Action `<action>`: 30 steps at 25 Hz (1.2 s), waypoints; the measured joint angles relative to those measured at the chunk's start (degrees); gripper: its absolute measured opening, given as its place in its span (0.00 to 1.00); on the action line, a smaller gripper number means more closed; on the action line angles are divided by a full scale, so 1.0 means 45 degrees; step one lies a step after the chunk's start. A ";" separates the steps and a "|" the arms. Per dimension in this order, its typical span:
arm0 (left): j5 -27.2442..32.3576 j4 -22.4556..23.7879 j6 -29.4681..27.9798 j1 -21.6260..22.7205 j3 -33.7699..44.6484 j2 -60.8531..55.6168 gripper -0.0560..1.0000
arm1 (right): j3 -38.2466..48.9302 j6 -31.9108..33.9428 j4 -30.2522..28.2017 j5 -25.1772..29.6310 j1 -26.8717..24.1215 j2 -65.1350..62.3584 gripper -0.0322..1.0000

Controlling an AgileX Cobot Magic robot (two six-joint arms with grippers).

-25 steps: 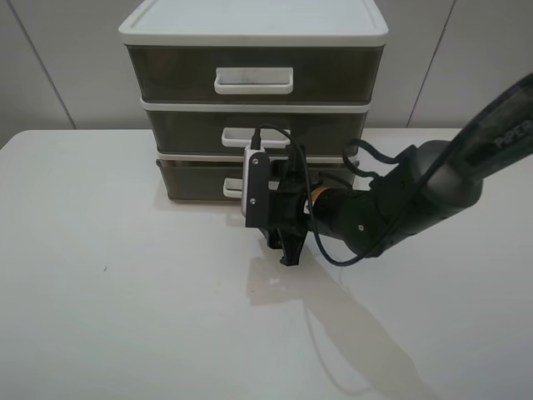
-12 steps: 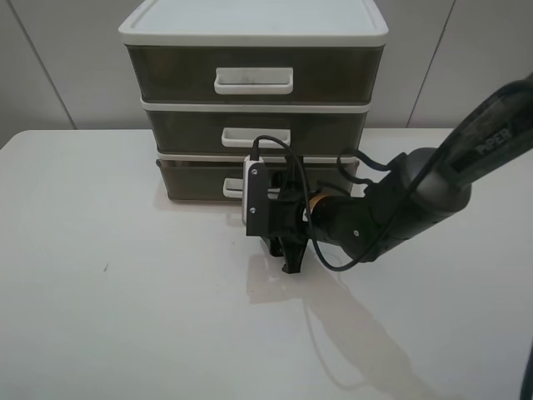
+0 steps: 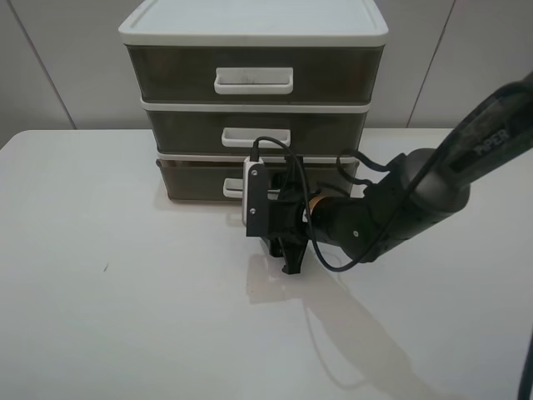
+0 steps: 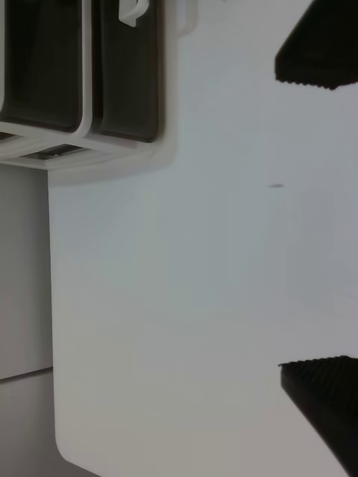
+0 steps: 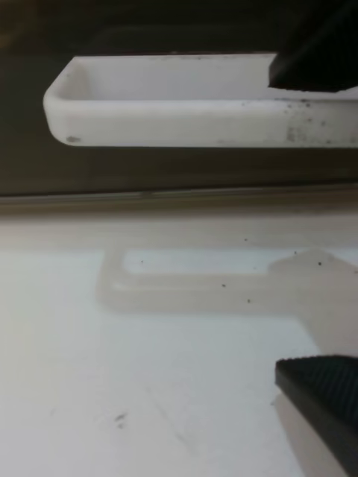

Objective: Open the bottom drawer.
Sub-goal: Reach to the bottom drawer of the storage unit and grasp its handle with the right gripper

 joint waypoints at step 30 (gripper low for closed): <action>0.0000 0.0000 0.0000 0.0000 0.0000 0.0000 0.76 | -0.0127 -0.0282 0.0284 -0.0582 -0.0027 0.0068 0.13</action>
